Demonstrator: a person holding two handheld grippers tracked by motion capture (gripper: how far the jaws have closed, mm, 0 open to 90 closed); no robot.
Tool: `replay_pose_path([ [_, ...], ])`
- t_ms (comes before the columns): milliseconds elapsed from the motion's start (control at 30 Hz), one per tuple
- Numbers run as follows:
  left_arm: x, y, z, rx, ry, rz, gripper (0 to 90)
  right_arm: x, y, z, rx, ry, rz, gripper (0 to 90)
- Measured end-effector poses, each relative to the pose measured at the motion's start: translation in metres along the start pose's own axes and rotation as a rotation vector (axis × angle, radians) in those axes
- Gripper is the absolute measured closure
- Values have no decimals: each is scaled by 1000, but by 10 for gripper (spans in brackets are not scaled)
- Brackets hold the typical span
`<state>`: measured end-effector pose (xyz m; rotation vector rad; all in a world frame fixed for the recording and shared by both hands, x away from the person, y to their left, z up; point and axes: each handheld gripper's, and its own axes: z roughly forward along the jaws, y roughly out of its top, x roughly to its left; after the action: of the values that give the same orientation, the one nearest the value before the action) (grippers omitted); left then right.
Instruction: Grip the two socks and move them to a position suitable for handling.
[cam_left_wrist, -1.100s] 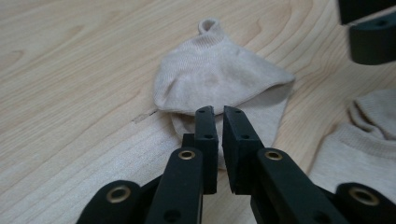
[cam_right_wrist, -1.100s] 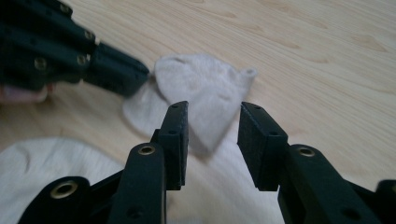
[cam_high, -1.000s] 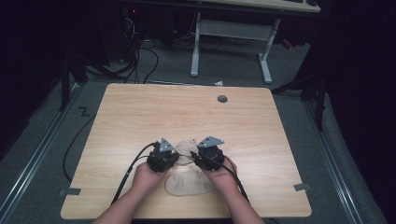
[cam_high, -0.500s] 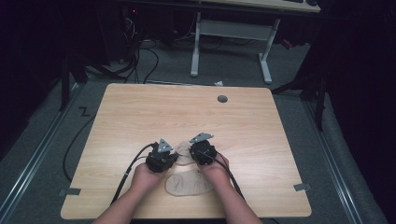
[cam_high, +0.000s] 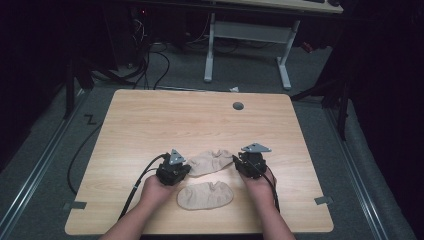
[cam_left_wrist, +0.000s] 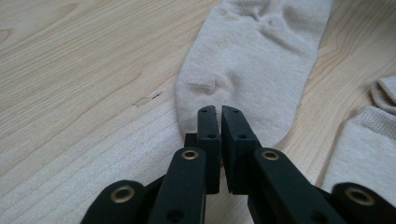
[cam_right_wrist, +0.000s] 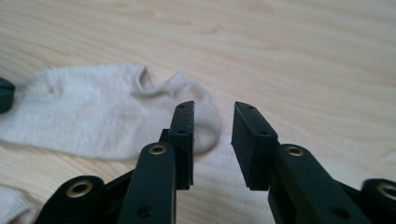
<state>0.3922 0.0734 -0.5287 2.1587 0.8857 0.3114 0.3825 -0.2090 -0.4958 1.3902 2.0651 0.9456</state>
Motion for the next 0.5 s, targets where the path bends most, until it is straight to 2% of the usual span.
replay_pose_path([
  [67,0,0,0,0,2,2,860,2,3,-1,-12,6,-5,693],
  [100,0,0,0,0,3,3,859,5,5,5,7,9,-22,691],
  [133,0,0,0,-1,7,3,859,5,5,5,7,9,-22,691],
  [233,2,0,0,-2,22,4,851,7,5,17,53,14,-23,691],
  [367,4,0,-1,-5,34,3,837,6,4,28,80,22,-16,690],
  [500,4,0,-1,-5,43,2,822,6,3,33,96,27,-18,694],
])
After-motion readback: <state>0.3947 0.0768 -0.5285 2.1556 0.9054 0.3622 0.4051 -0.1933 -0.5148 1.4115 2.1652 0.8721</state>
